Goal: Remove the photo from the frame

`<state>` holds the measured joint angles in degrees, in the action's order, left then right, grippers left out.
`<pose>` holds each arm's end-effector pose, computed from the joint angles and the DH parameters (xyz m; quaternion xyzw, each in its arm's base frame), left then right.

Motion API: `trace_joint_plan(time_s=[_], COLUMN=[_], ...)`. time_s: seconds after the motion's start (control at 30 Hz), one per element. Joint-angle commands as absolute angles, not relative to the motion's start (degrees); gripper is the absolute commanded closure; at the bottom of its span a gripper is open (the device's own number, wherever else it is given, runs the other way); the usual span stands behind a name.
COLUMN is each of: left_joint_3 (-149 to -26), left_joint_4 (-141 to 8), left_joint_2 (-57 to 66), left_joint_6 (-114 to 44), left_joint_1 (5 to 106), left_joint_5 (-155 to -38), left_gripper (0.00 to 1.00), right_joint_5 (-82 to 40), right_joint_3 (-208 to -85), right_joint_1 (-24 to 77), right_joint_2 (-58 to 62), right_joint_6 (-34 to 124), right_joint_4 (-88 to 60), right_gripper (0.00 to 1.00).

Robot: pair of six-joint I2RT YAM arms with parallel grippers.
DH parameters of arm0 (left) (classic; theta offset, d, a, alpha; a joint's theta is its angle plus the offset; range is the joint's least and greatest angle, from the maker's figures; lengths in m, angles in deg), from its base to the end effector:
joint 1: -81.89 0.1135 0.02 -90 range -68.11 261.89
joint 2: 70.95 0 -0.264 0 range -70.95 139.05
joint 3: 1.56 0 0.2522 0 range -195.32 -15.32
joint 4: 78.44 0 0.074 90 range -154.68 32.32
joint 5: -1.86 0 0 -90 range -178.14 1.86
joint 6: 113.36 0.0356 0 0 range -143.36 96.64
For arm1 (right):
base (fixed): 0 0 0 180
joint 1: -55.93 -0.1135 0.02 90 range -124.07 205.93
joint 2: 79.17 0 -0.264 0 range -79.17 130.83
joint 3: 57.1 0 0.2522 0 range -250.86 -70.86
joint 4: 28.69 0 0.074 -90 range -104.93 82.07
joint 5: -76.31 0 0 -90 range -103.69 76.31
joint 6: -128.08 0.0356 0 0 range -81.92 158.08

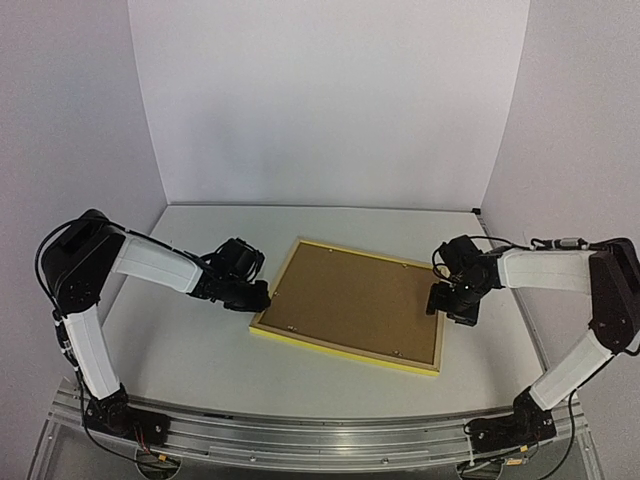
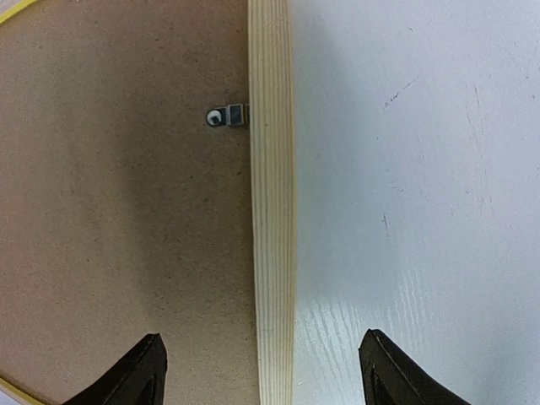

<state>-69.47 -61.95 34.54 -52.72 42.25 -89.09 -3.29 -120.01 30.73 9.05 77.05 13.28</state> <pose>0.2728 -0.2267 0.1254 0.0878 0.9472 -0.1812 0.2497 0.2578 0.1142 0.1690 0.1348 0.9672 0.0289 0.2134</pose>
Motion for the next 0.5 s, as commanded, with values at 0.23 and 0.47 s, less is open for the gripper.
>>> trace_joint_plan(time_s=[0.23, 0.47], left_joint_3=[-61.8, -58.1], left_joint_4=[-53.1, -51.1], left_joint_2=[33.0, 29.7], left_joint_6=[-65.7, -75.7], left_joint_1=[37.4, 30.7], left_joint_5=[-89.2, -86.4], left_gripper=[1.0, 1.0], right_joint_5=[-5.9, -7.3], right_joint_3=[-122.4, -125.8], right_joint_1=[31.9, 35.5], right_joint_2=[17.0, 21.7], right_joint_6=[74.9, 64.2], right_joint_4=[13.4, 6.8], right_gripper=[0.74, 0.92])
